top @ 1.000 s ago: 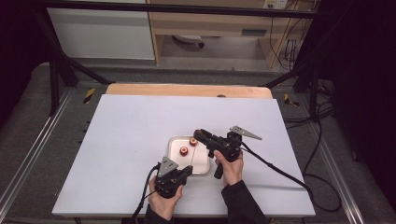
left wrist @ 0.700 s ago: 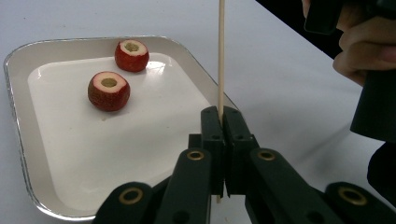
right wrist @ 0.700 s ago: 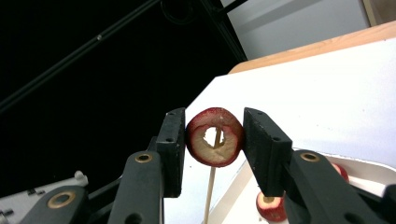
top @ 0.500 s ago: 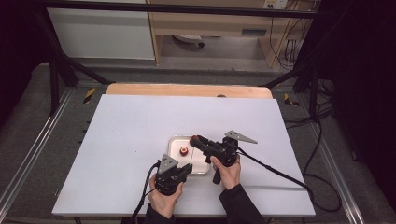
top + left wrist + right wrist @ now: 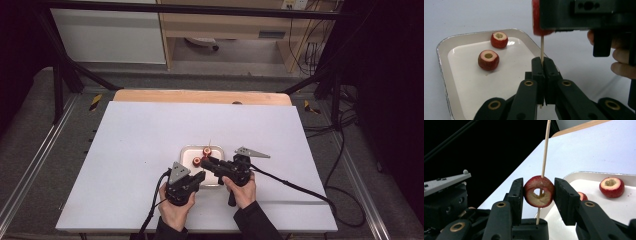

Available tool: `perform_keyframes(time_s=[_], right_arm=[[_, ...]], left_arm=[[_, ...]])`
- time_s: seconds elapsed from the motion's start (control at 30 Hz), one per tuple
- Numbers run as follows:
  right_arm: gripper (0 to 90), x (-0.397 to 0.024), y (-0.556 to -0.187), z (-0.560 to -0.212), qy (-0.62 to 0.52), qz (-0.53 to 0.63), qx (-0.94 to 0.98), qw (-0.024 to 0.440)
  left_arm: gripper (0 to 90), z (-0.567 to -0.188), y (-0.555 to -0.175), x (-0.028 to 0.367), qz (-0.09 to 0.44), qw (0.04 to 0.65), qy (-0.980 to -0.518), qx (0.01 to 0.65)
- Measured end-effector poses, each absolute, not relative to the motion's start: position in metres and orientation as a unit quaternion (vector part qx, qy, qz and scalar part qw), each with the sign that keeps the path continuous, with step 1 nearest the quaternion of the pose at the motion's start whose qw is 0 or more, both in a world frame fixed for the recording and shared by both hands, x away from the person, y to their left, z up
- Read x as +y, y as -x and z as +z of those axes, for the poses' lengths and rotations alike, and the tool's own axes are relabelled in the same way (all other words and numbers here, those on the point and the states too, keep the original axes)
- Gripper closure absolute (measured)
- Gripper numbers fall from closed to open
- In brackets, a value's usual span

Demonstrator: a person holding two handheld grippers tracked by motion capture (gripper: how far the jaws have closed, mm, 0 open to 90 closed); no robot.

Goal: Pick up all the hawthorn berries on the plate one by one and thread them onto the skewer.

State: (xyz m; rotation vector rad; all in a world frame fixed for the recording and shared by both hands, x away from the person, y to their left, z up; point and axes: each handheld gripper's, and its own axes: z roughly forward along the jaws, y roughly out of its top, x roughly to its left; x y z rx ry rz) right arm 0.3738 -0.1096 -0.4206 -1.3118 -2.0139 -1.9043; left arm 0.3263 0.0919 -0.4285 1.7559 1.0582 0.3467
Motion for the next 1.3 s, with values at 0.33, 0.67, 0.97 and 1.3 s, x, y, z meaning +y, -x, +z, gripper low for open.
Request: perform_keyframes(time_s=[0.33,0.67,0.97,1.3], right_arm=[[52.5,-0.11,-0.372,-0.42,0.421,-0.616,-0.665,0.032],[16.8,-0.127,-0.38,-0.411,0.4,-0.553,-0.729,-0.048],[9.9,-0.132,-0.401,-0.413,0.384,-0.479,-0.787,-0.061],[13.5,-0.113,-0.432,-0.404,0.347,-0.375,-0.856,-0.08]], left_arm=[[88.7,-0.428,-0.325,0.093,0.15,0.505,-0.735,0.427],[88.7,-0.433,-0.32,0.117,0.157,0.485,-0.753,0.417],[88.6,-0.435,-0.308,0.138,0.159,0.479,-0.761,0.408],[88.6,-0.437,-0.305,0.148,0.162,0.476,-0.763,0.406]])
